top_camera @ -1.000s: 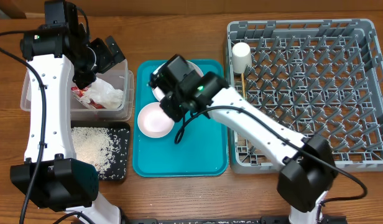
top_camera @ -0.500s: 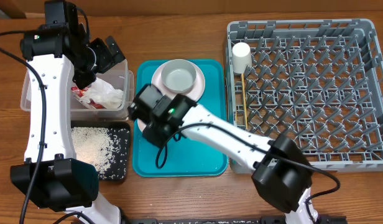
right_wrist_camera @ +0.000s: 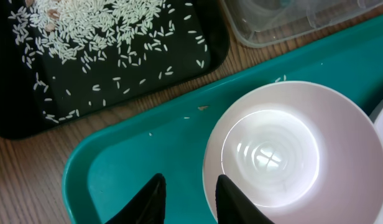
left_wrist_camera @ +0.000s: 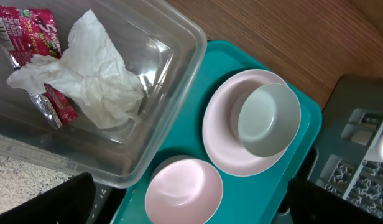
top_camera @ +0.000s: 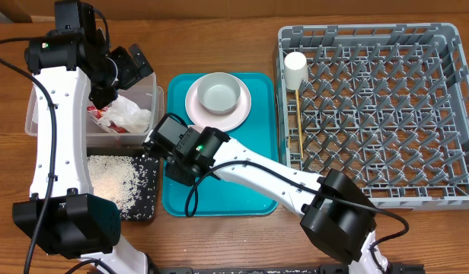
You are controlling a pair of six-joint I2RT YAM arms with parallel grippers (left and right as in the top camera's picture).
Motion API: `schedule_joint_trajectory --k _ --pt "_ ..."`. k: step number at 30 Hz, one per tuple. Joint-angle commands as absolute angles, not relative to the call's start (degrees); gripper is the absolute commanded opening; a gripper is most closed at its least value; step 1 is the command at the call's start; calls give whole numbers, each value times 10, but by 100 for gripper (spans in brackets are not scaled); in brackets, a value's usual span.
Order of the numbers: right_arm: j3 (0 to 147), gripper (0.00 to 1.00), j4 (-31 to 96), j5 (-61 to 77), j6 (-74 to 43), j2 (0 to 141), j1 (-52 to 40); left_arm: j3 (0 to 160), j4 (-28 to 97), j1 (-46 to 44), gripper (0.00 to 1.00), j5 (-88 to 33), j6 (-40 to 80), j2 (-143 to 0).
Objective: Sort waste into correct bins and load items into the dishwasher
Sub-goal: 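Move right gripper to the pink bowl on the teal tray and grasp its rim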
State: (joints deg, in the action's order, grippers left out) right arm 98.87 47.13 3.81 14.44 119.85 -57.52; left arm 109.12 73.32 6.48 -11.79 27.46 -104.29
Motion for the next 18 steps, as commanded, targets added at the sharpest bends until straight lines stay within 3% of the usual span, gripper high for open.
schedule_joint_trajectory --k 1,18 --pt "986 28 467 30 176 1214 -576 1100 734 63 100 -116 270 -1044" --pt "986 28 440 -6 200 1246 -574 1100 734 63 100 -116 270 -1044"
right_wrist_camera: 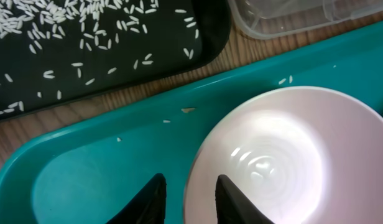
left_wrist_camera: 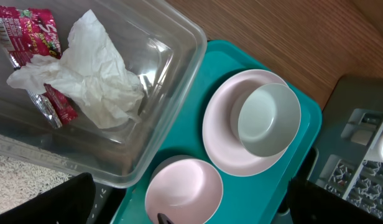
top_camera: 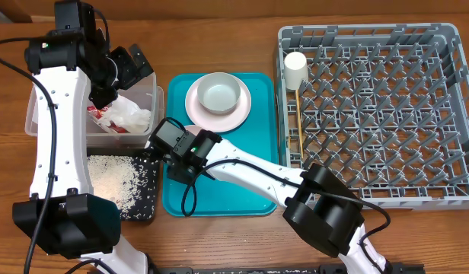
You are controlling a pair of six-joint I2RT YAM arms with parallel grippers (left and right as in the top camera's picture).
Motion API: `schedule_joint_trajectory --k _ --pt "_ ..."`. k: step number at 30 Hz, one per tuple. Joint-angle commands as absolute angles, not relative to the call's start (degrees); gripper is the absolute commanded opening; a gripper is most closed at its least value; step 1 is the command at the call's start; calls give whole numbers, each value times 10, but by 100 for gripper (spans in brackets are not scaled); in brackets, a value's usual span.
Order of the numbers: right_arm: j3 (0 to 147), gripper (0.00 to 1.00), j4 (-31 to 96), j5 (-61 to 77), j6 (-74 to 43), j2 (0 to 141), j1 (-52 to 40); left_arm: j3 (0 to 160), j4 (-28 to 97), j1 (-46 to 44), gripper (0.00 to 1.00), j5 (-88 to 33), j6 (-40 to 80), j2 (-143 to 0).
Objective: Sort waste into correct bins and load items into the dishwasher
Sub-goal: 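Move right gripper to the pink bowl on the teal tray and grasp its rim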
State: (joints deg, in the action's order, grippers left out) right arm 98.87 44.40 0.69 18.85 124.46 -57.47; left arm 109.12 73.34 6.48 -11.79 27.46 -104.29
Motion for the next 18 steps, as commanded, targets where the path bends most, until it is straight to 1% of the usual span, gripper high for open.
schedule_joint_trajectory --k 1,7,18 --pt "986 25 441 -6 200 1246 -573 1100 734 63 100 -116 270 -1044" --pt "986 18 452 -6 199 1246 -572 1100 734 63 100 -116 270 -1044" --pt "986 18 479 -6 197 1246 -571 1100 734 63 100 -116 270 -1044"
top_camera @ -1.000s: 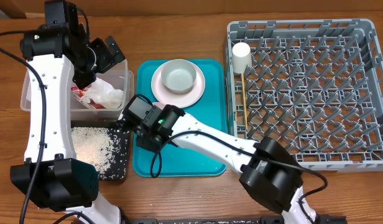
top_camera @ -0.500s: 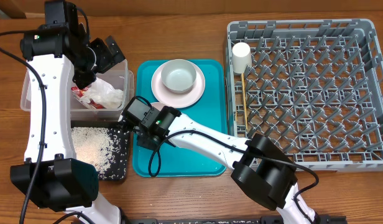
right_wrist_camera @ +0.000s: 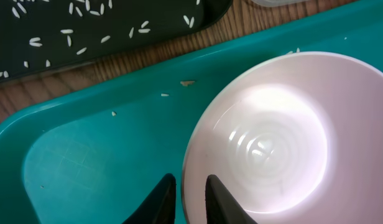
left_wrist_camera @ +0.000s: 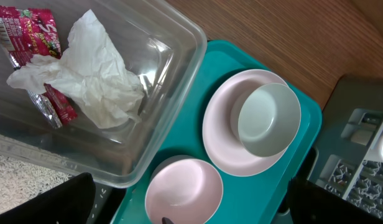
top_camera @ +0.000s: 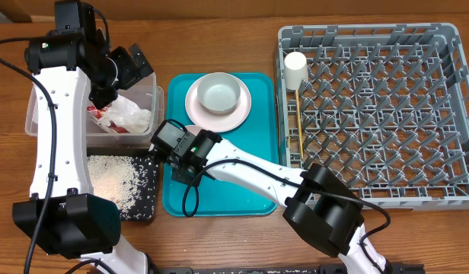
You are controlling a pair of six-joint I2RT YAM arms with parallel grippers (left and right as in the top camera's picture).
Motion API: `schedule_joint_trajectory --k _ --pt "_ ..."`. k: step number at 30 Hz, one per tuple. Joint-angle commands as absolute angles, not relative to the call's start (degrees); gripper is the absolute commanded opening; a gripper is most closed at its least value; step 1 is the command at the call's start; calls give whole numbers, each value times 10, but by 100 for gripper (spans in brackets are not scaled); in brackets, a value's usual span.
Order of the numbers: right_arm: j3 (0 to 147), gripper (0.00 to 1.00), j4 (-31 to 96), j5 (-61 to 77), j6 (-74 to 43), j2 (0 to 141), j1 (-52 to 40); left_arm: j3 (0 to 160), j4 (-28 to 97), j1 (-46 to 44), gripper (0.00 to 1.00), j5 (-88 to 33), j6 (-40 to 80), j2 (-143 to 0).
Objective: Sort waste into correct bins and load items into the dishwasher
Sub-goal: 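Move right gripper to the pink bowl on the teal tray and grasp its rim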
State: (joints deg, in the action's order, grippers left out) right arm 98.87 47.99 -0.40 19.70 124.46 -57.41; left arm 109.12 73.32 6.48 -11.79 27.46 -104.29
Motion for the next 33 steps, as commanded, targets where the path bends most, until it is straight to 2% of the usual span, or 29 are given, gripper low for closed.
schedule_joint_trajectory --k 1,23,27,33 --pt "986 18 481 -6 197 1246 -571 1100 734 63 100 -116 270 -1044" --pt "986 17 522 -8 197 1246 -563 1100 734 63 100 -116 270 -1044" --pt "986 11 524 -8 197 1246 -557 1100 734 63 100 -116 270 -1044" --pt "986 8 534 -8 197 1246 -557 1100 734 63 100 -116 270 -1044"
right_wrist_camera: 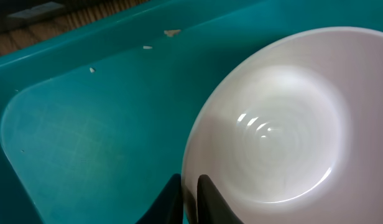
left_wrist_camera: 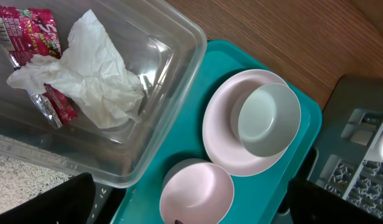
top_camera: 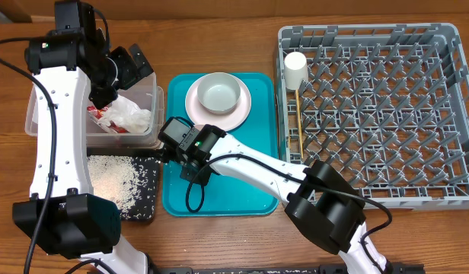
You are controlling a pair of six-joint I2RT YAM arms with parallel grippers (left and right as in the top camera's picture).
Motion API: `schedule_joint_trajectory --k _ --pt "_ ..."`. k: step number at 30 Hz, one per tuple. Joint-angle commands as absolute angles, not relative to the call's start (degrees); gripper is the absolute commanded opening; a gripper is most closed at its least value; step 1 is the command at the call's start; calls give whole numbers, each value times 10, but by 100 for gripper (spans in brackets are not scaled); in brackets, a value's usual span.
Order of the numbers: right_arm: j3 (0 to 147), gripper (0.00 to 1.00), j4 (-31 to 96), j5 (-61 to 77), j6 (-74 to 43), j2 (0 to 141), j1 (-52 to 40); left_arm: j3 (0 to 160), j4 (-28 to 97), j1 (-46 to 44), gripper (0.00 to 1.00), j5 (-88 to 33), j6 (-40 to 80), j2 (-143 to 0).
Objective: Sort waste into correct bins and load items into the dishwasher
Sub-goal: 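Move right gripper to the pink bowl on the teal tray and grasp its rim, then carry the pink bowl with right gripper into the rack and release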
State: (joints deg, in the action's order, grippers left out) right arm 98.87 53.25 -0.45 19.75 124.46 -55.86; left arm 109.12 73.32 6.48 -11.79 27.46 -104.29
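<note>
A pale pink bowl [right_wrist_camera: 272,137] sits over the near left part of the teal tray [top_camera: 257,179]. My right gripper [right_wrist_camera: 190,200] is shut on the bowl's rim, one finger inside and one outside. In the left wrist view the pink bowl [left_wrist_camera: 196,194] shows a shadow beside it and looks slightly raised. A pink plate [top_camera: 238,110] holding a grey-green bowl [top_camera: 219,94] lies at the tray's far end. My left gripper [top_camera: 134,64] hangs open over the clear bin [top_camera: 36,114]. In the overhead view the right arm hides the pink bowl.
The clear bin holds crumpled white tissue [left_wrist_camera: 92,68] and a red wrapper [left_wrist_camera: 30,31]. A black tray [top_camera: 116,183] of rice lies near the bin. The grey dish rack [top_camera: 371,106] at the right holds a white cup [top_camera: 295,67] and a wooden stick [top_camera: 299,129].
My right fingers, apart round the bowl's rim before, are now shut on it. The pink bowl has shifted a little toward the tray's middle. The left arm has not moved.
My right gripper stood open above the tray beside the pink bowl's rim. It was then lower and closer to the rim, then straddling it with the fingers narrower. Now it pinches the rim and the bowl has shifted. The left gripper stayed open over the bin throughout.
</note>
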Motion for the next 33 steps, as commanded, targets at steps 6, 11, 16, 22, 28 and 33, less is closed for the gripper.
schedule_joint_trajectory --k 6,11,16,22,28,33 --pt "992 4 538 19 174 1245 -557 1100 734 63 100 -116 270 -1044" --pt "1044 4 583 31 141 1230 -548 1100 734 63 100 -116 270 -1044" --pt "1119 4 634 45 101 1181 -519 1100 734 63 100 -116 270 -1044" --pt "1143 4 669 167 15 1104 -407 1100 734 63 100 -116 270 -1044" --pt "1141 4 732 524 95 1088 -215 1100 734 64 100 -116 270 -1044" --pt "1095 4 762 750 206 1090 -55 1100 734 63 100 -116 270 -1044"
